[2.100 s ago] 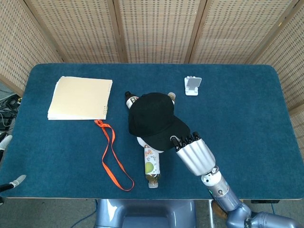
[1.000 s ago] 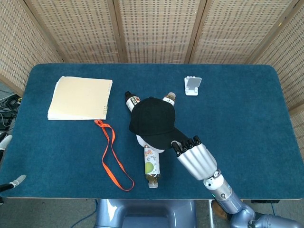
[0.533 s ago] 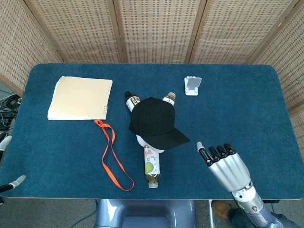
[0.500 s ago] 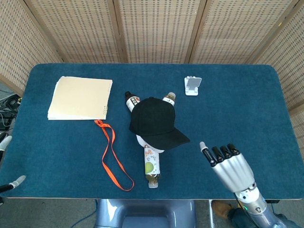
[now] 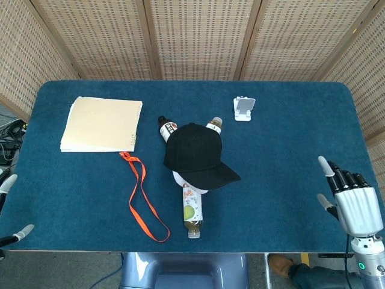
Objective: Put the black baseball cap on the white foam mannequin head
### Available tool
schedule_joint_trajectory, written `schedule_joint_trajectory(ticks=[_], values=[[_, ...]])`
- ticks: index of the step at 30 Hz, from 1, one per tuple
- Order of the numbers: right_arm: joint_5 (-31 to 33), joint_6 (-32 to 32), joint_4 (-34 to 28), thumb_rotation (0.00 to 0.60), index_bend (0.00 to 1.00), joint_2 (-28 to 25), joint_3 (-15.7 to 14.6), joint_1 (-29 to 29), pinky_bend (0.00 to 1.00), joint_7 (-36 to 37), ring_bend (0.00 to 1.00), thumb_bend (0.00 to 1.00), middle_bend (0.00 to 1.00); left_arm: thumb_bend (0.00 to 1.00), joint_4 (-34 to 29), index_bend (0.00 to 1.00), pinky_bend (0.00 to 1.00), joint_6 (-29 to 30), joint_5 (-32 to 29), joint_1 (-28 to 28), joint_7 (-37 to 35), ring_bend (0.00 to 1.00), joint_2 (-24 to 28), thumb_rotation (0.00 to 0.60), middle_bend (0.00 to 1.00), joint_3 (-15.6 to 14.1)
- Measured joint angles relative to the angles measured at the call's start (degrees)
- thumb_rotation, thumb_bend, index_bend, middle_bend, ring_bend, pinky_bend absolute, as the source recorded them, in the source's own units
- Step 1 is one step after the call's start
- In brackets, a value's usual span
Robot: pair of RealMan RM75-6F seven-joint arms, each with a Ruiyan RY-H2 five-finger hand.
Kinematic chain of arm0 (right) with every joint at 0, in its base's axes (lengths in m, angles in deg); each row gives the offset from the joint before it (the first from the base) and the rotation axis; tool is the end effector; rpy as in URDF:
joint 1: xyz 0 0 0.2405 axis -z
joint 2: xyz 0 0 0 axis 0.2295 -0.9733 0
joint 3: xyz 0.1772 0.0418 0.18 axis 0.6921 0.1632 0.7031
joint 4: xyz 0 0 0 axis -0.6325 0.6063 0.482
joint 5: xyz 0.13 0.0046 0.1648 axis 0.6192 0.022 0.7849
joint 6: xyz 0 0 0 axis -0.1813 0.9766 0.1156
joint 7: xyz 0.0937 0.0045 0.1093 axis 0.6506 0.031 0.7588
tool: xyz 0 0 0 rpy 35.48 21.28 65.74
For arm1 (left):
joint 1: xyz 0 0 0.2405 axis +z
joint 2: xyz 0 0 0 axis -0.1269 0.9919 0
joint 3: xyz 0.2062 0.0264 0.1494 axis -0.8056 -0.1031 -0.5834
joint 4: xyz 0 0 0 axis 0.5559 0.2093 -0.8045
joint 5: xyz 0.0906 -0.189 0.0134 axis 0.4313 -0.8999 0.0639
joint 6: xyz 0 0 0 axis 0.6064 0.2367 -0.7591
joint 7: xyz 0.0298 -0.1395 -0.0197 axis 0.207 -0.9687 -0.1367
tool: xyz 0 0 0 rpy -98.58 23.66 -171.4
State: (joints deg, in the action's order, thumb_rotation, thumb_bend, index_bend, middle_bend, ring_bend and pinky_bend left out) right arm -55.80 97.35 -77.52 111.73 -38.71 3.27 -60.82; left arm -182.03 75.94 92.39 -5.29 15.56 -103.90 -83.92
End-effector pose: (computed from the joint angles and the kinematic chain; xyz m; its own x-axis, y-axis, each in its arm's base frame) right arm -0.2666 -0.2030 0.1787 0.5696 0.3590 0.7394 -0.7389 -0.1703 0.6519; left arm -0.2603 0.1279 0.2102 0.3509 -0.0213 0.9362 0.9334 -0.0722 -0.3515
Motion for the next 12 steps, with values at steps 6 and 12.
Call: schedule_joint_trajectory(ticks=[6, 12], values=[[4.88, -4.4, 3.4, 0.6, 0.0, 2.4, -1.18, 2.04, 0.0, 5.96, 0.0, 0.0, 0.0, 0.0, 0.35, 0.0, 0.0, -0.15, -0.6, 0.08, 0.84, 0.0, -0.43, 0.6, 0.0, 0.08], [5.33, -4.7, 4.98, 0.6, 0.0, 5.12, -1.56, 3.02, 0.0, 4.64, 0.0, 0.0, 0.0, 0.0, 0.58, 0.0, 0.0, -0.07, -0.58, 0.12, 0.49, 0.0, -0.42, 0.6, 0.0, 0.08]])
